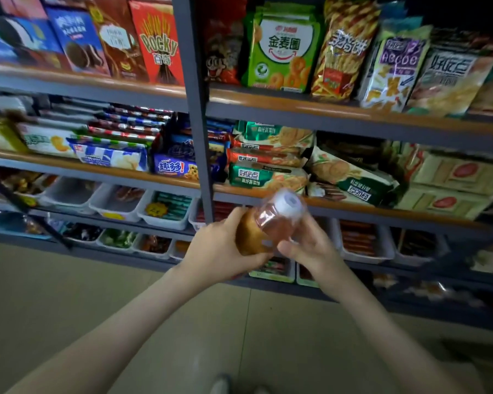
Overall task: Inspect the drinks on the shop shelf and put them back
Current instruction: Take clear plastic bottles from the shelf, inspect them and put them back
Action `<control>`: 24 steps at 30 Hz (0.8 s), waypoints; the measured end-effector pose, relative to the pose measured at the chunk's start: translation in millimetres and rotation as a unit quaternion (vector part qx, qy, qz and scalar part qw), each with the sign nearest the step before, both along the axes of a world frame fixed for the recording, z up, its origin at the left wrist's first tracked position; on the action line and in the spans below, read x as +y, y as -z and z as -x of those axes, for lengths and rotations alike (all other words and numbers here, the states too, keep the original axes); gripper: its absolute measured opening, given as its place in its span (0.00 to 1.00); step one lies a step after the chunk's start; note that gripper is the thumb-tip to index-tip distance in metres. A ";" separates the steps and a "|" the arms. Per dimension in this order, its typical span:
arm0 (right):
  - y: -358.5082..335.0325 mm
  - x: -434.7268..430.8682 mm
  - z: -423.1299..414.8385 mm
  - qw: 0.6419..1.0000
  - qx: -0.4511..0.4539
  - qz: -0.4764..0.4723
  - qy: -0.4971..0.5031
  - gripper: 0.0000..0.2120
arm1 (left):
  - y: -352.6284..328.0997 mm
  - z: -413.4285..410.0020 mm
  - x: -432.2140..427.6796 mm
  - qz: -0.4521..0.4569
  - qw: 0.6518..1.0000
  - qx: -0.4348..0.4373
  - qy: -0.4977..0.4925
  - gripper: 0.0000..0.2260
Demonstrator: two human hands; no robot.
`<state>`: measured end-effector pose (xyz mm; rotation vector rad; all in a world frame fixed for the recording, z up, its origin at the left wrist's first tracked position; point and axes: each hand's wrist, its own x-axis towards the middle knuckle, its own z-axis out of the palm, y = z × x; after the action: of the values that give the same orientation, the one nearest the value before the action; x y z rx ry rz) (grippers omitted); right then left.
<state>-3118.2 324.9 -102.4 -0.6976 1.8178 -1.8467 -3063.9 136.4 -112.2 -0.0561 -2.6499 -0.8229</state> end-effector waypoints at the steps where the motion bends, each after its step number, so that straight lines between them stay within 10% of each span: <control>1: 2.6 -3.9 0.0 1.000 -0.007 -0.017 0.005 0.25 | 0.0 -1.9 0.6 -0.090 0.994 -0.060 -0.023 0.32; 5: 11.3 -17.1 -9.4 0.995 0.030 -0.099 -0.014 0.21 | -2.9 -0.9 -6.6 -0.483 0.837 -0.246 -0.072 0.29; 8: 5.8 -29.5 -17.5 0.993 0.011 -0.120 -0.006 0.19 | -5.3 -0.3 -13.5 -0.566 0.755 -0.323 -0.080 0.17; 15: -1.1 -64.4 -20.4 0.956 0.044 -0.290 -0.004 0.39 | -2.1 -3.1 -23.2 -0.443 0.822 -0.353 -0.066 0.18; 21: 2.1 -54.1 -12.7 0.962 -0.273 0.004 0.006 0.23 | -17.2 -4.0 -58.6 -0.418 0.854 -0.310 -0.013 0.16; 24: -0.9 -54.6 -17.2 0.933 -0.332 0.142 -0.003 0.19 | -12.9 -3.7 -66.2 -0.486 0.763 -0.417 0.081 0.36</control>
<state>-3101.0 270.3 -101.5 -0.1216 1.1253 -2.0321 -3060.2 70.1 -99.3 0.4545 -2.4808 -2.6822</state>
